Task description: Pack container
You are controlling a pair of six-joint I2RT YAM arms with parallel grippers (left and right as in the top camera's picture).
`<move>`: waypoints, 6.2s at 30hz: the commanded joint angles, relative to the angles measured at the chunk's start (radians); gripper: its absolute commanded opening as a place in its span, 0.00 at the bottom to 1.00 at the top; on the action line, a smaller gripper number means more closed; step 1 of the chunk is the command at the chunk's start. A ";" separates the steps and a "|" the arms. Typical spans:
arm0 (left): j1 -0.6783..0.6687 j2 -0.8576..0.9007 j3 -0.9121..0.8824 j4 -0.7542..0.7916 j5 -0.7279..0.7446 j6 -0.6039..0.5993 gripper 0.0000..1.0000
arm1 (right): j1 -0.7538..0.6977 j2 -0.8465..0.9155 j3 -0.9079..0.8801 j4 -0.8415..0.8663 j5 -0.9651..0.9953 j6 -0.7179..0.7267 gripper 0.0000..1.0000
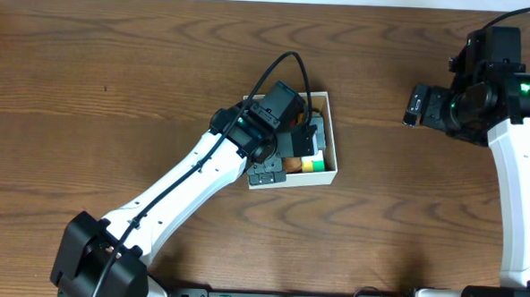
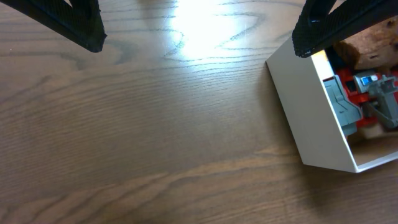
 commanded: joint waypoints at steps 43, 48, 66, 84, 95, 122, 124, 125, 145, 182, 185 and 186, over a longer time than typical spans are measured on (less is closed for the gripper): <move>0.000 0.000 0.005 -0.014 0.105 -0.686 0.06 | -0.013 0.000 -0.104 0.053 0.007 -0.013 0.99; 0.000 0.002 -0.013 -0.014 0.105 -0.686 0.06 | -0.013 0.000 -0.104 0.052 0.007 -0.013 0.99; -0.032 0.166 -0.188 0.260 0.366 -0.738 0.06 | -0.013 0.000 -0.104 0.051 0.007 -0.013 0.99; -0.004 -0.022 -0.087 0.168 0.270 -0.726 0.06 | -0.013 0.000 -0.104 0.053 0.007 -0.013 0.99; -0.004 -0.122 -0.084 -0.125 0.132 -0.809 0.06 | -0.013 0.000 -0.104 0.053 0.007 -0.013 0.99; -0.004 0.077 -0.170 0.003 0.134 -0.823 0.06 | -0.013 0.000 -0.104 0.052 0.007 -0.013 0.99; -0.004 0.072 -0.168 0.000 0.132 -0.813 0.06 | -0.013 0.000 -0.104 0.052 0.007 -0.013 0.99; -0.004 0.069 -0.164 -0.005 0.132 -0.811 0.06 | -0.013 0.000 -0.104 0.052 0.007 -0.013 0.99; 0.117 -0.294 -0.041 -0.141 -0.075 -0.925 0.85 | 0.039 0.000 -0.104 0.074 -0.035 -0.161 0.96; 0.393 0.140 -0.068 0.158 0.211 -1.007 0.06 | 0.356 0.002 -0.563 0.484 -0.215 -0.158 0.02; 0.361 0.140 -0.068 0.187 0.220 -1.006 0.06 | 0.377 0.002 -0.596 0.499 -0.274 -0.160 0.02; 0.349 0.140 -0.068 0.195 0.224 -1.006 0.06 | 0.382 0.002 -0.602 0.500 -0.282 -0.160 0.02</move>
